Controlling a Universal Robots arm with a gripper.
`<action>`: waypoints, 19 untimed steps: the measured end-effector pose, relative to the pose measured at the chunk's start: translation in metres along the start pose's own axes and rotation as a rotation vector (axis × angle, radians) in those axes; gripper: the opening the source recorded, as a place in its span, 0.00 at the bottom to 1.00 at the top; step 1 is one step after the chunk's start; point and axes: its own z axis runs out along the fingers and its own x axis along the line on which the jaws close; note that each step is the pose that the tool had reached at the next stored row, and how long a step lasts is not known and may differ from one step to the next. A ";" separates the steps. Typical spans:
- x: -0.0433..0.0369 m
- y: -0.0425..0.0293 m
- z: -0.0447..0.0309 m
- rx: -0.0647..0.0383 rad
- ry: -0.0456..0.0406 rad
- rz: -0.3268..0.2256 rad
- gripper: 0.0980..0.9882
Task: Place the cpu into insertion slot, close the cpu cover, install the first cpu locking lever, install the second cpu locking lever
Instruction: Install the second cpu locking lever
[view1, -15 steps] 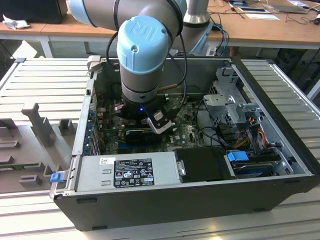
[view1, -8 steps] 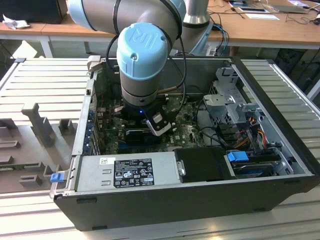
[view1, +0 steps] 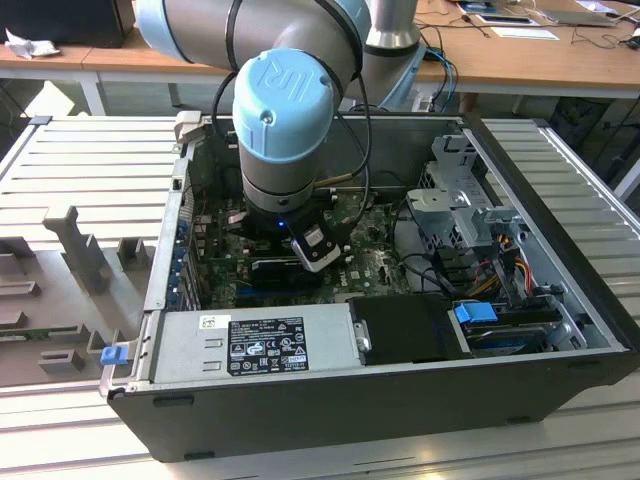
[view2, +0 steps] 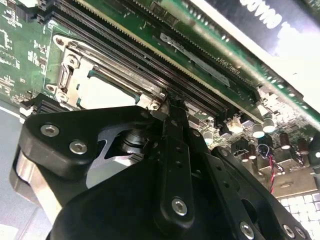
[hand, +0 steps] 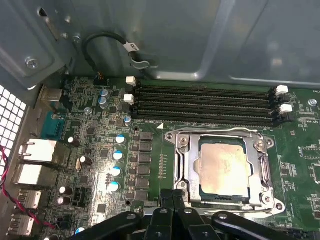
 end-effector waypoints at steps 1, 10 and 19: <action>0.0008 0.0000 0.0002 -0.001 0.0001 0.000 0.01; 0.0012 0.0061 -0.0139 -0.004 -0.0001 0.000 0.01; 0.0011 0.0089 -0.0206 -0.004 -0.0001 0.000 0.01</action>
